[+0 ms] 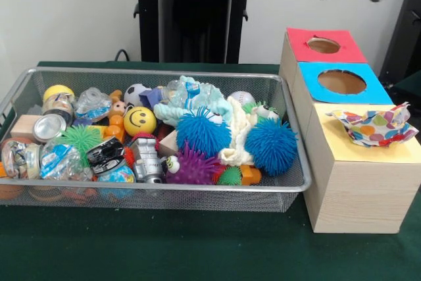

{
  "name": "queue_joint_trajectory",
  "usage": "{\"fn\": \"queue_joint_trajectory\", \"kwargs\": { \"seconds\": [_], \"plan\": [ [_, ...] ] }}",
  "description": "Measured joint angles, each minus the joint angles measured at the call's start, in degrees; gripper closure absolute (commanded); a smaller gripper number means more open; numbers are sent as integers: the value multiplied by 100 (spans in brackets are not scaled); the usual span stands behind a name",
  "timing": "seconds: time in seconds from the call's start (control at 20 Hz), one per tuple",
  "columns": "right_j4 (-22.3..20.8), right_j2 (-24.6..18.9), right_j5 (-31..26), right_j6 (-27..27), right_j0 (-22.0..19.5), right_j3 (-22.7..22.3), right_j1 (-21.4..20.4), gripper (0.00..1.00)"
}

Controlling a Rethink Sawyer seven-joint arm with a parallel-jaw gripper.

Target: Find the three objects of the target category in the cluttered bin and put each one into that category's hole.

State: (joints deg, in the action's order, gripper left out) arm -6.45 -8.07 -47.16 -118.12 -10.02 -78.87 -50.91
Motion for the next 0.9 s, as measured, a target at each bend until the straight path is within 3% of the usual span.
{"fn": "queue_joint_trajectory", "kwargs": {
  "seconds": [0.45, 0.9],
  "plan": [
    [-66, -225, 2, 0, -528, -284, 29, 0],
    [-434, -391, 78, 0, -597, -570, 68, 0]
  ]
}}
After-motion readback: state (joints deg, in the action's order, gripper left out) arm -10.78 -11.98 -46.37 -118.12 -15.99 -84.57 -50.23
